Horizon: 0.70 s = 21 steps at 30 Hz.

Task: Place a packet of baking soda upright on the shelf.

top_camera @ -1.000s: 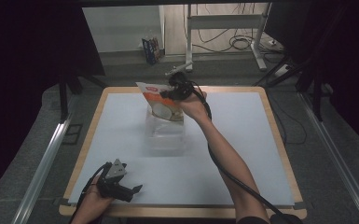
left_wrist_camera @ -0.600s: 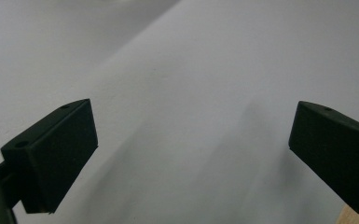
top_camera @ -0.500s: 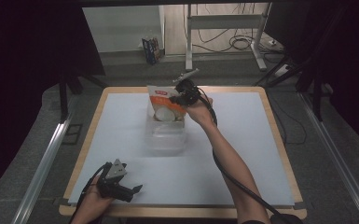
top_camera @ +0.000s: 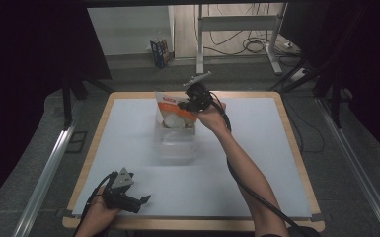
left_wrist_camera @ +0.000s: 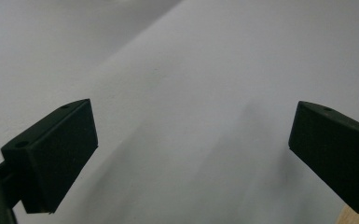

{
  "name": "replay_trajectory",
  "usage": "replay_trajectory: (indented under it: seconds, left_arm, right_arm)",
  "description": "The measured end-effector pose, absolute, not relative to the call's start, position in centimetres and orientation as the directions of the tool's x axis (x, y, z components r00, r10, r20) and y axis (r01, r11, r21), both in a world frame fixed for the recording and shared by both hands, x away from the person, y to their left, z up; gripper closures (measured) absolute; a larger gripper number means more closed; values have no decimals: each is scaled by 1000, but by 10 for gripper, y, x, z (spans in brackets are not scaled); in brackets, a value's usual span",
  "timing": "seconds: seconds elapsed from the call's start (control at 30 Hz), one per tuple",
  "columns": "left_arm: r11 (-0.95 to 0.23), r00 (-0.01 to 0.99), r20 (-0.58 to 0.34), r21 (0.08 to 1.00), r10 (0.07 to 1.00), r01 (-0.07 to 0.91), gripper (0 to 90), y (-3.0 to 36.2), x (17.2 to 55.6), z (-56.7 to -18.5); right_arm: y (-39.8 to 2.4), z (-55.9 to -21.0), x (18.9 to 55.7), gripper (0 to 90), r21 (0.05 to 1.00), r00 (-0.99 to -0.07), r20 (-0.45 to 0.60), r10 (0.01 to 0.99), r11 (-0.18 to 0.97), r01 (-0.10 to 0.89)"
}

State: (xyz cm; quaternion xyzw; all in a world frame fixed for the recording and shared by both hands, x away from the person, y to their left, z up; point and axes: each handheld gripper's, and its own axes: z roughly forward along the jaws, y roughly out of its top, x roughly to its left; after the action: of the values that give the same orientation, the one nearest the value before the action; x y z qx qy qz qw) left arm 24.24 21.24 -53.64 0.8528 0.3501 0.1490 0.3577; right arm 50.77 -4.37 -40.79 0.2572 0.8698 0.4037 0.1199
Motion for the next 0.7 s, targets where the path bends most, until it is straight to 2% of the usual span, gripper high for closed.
replay_trajectory:
  seconds: [0.33,0.7]
  left_arm:
    - [-503,711,6,711,703,491,12,212,243,-537]
    - [-503,712,4,710,703,493,12,212,243,-537]
  right_arm:
    - [-47,-401,499,472,759,-844,-31,535,562,329]
    - [-57,-403,495,340,767,-836,-37,547,552,327]
